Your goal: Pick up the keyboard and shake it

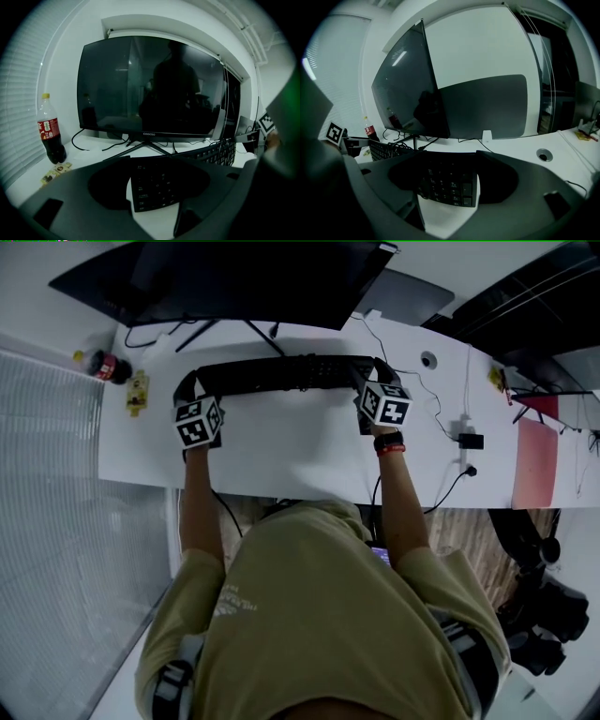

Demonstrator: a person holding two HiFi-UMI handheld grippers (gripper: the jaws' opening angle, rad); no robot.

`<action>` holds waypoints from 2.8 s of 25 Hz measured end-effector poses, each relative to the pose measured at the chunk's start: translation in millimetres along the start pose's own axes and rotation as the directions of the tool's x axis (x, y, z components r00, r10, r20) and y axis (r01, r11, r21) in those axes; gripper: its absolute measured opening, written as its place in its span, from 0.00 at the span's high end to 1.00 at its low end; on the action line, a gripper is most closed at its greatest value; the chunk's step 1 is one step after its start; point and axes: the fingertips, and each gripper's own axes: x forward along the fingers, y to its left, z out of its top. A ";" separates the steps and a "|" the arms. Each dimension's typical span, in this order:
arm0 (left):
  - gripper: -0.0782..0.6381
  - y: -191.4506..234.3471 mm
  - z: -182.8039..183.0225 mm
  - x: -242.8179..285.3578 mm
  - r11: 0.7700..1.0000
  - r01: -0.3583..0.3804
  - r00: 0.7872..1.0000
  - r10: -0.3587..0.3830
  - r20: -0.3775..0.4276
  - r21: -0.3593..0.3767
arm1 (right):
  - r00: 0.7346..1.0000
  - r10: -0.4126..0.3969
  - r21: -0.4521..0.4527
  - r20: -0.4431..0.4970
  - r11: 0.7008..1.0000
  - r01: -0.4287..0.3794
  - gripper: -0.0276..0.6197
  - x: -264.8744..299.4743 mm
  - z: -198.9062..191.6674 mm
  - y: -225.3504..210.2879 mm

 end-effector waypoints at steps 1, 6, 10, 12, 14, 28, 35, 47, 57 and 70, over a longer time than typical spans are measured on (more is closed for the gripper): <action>0.52 -0.6 -1.9 -1.6 1.000 -0.001 1.000 0.001 0.007 0.004 | 1.000 0.003 -0.010 0.012 1.000 -0.003 0.43 -1.1 -0.8 0.0; 0.53 -5.1 -15.3 -11.7 1.000 0.001 0.999 -0.001 0.038 0.006 | 0.998 0.005 -0.061 0.057 0.998 -0.002 0.43 -14.3 -5.7 0.9; 0.54 -4.9 -18.2 -19.5 1.000 -0.003 0.999 0.002 0.048 0.015 | 0.998 0.009 -0.072 0.064 0.997 -0.004 0.44 -22.6 -8.7 4.7; 0.54 -4.8 -19.0 -22.5 1.000 -0.004 0.999 0.003 0.042 0.021 | 0.998 0.008 -0.073 0.063 0.997 -0.003 0.44 -26.5 -10.5 6.0; 0.54 -5.3 -20.5 -26.1 1.000 -0.007 0.999 0.006 0.037 0.023 | 0.998 0.006 -0.074 0.061 0.997 -0.002 0.44 -30.5 -12.6 7.0; 0.54 -12.0 -39.6 -59.9 0.999 -0.035 0.999 0.034 0.039 0.021 | 0.998 -0.010 -0.069 0.060 0.998 0.014 0.44 -66.4 -35.3 19.0; 0.54 -16.7 -54.5 -78.9 0.999 -0.044 0.999 0.044 0.031 0.019 | 1.000 -0.005 -0.061 0.030 0.998 0.006 0.44 -84.4 -52.1 23.2; 0.54 -21.4 -78.4 -97.3 0.999 -0.037 0.999 0.037 -0.004 0.027 | 1.000 -0.015 -0.065 0.021 0.998 0.016 0.44 -102.9 -77.6 27.2; 0.54 -22.8 -100.3 -104.9 0.998 -0.040 0.999 0.041 -0.030 0.038 | 0.999 -0.021 -0.070 0.026 0.997 0.023 0.44 -114.1 -101.4 30.5; 0.54 -21.9 -123.4 -98.7 0.998 -0.026 0.996 0.030 -0.083 0.051 | 0.999 -0.027 -0.077 -0.023 0.997 0.025 0.44 -112.0 -124.5 28.6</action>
